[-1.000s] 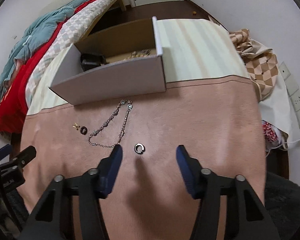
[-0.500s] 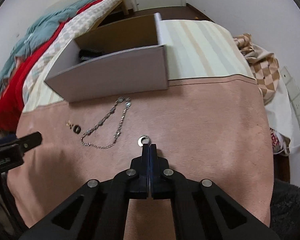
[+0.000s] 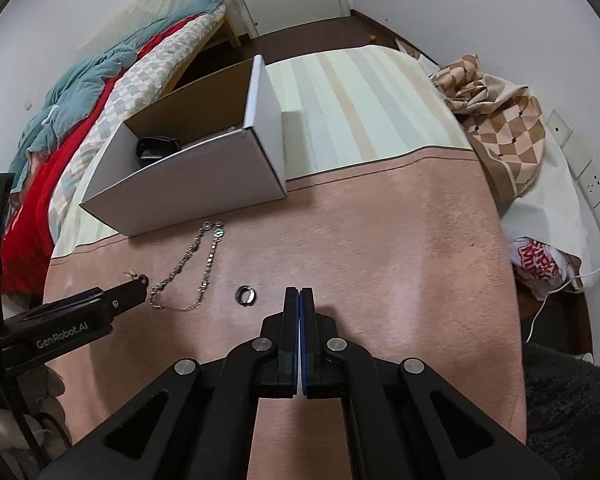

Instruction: Organize jewelry

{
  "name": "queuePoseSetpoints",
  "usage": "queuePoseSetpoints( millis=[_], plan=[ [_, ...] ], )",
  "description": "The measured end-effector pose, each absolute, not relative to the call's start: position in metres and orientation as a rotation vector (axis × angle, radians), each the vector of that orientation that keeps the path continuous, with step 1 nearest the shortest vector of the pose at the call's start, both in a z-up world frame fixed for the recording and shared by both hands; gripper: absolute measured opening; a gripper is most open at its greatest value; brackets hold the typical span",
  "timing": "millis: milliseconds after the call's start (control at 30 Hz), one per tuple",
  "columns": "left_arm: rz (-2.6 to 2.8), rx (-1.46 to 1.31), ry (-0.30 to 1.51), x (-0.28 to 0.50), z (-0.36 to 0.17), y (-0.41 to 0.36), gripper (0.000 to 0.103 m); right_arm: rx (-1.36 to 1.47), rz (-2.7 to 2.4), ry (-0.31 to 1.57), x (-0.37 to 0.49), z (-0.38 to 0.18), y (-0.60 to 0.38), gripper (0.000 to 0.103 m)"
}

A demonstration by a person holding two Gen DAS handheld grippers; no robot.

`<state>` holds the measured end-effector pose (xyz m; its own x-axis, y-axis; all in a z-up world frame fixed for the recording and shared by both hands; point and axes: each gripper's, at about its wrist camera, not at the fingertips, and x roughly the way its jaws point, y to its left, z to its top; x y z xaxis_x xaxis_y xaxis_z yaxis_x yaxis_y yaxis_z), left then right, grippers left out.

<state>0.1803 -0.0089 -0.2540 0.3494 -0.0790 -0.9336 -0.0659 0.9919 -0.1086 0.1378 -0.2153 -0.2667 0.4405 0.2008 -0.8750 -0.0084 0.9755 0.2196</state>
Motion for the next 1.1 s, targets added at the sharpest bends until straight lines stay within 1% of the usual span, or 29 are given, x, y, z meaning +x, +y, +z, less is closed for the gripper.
queuePoseSetpoints(
  millis=[33,100,133,167,200,233,267,400,567,700,733,767,833,867,1100],
  plan=[
    [-0.014,-0.132,1.21,0.181,-0.255,-0.011,0.069,0.196,0.127,1.107,0.137,-0.267,-0.217,0.0],
    [-0.017,-0.112,1.198,0.181,-0.255,-0.016,0.065,0.193,0.117,1.105,0.135,-0.27,-0.221,0.0],
    [-0.018,-0.095,1.19,0.181,-0.255,-0.018,0.059,0.194,0.112,1.107,0.135,-0.271,-0.222,0.0],
    [-0.02,-0.076,1.18,0.181,-0.255,-0.021,0.049,0.202,0.106,1.11,0.135,-0.273,-0.225,0.0],
    [-0.037,-0.072,1.168,0.18,-0.253,-0.023,0.042,0.208,0.099,1.112,0.134,-0.274,-0.226,0.0],
    [-0.048,-0.074,1.165,0.181,-0.253,-0.025,0.021,0.212,0.095,1.113,0.134,-0.274,-0.227,0.0],
    [-0.047,-0.056,1.167,0.181,-0.252,-0.028,0.009,0.217,0.092,1.114,0.133,-0.274,-0.229,0.0],
    [-0.053,-0.066,1.169,0.182,-0.252,-0.025,0.009,0.223,0.093,1.103,0.134,-0.27,-0.229,0.0],
    [-0.035,-0.122,1.177,0.17,-0.246,0.002,0.009,0.258,0.138,1.088,0.137,-0.263,-0.226,0.001],
    [-0.012,-0.144,1.187,0.157,-0.244,0.019,0.009,0.264,0.202,1.117,0.144,-0.267,-0.212,0.002],
    [-0.008,-0.145,1.188,0.154,-0.244,0.021,0.009,0.252,0.215,1.121,0.146,-0.269,-0.207,0.005],
    [-0.003,-0.144,1.189,0.152,-0.245,0.023,0.009,0.238,0.217,1.121,0.147,-0.269,-0.203,0.011],
    [0.004,-0.149,1.192,0.147,-0.247,0.025,0.009,0.204,0.23,1.122,0.149,-0.272,-0.191,0.02],
    [0.007,-0.151,1.193,0.146,-0.247,0.024,0.009,0.182,0.232,1.123,0.15,-0.273,-0.185,0.021],
    [-0.002,-0.155,1.194,0.139,-0.248,0.022,0.009,0.03,0.217,1.112,0.147,-0.283,-0.161,0.021]
  ],
)
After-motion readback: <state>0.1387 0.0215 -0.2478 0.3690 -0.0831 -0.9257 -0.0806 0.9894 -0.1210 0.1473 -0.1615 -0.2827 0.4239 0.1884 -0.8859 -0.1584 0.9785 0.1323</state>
